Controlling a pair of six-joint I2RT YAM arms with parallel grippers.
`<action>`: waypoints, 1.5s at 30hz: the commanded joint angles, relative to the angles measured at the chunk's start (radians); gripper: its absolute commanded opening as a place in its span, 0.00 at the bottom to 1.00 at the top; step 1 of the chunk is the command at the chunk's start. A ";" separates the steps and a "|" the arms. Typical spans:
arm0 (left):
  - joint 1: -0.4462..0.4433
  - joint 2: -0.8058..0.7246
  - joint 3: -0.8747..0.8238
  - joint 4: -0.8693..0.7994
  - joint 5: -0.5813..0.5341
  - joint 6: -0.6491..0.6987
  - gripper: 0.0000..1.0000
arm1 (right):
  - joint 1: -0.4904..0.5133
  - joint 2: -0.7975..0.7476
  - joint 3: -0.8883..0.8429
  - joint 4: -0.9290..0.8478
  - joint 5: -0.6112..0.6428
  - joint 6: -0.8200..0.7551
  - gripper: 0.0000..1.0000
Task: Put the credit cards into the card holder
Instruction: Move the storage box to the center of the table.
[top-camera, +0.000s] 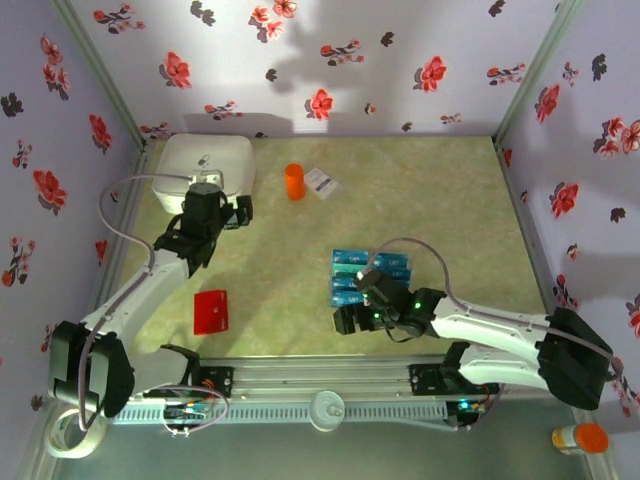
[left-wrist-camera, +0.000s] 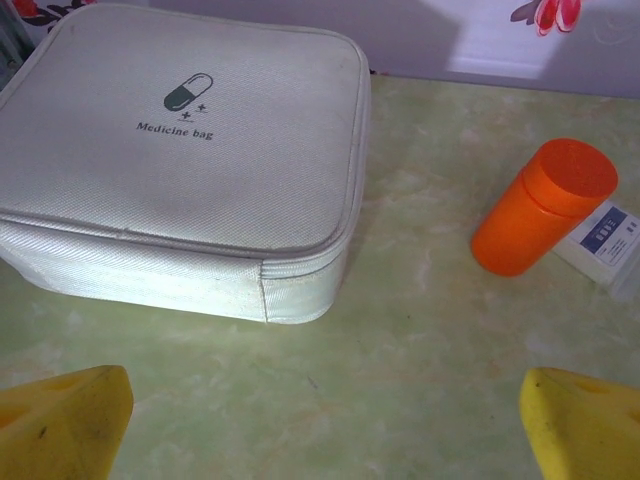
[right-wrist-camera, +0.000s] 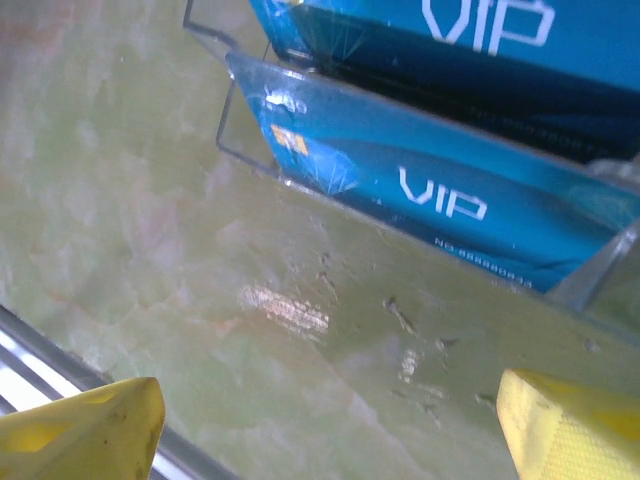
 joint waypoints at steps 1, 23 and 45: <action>-0.008 -0.001 0.015 -0.009 -0.029 -0.015 1.00 | 0.006 0.033 0.004 0.064 0.057 0.011 0.87; -0.021 0.009 0.000 -0.002 -0.031 -0.017 1.00 | -0.148 0.206 0.108 0.188 0.129 -0.020 0.88; -0.033 0.042 -0.004 0.005 -0.026 -0.017 1.00 | -0.331 0.444 0.314 0.253 0.084 -0.093 0.87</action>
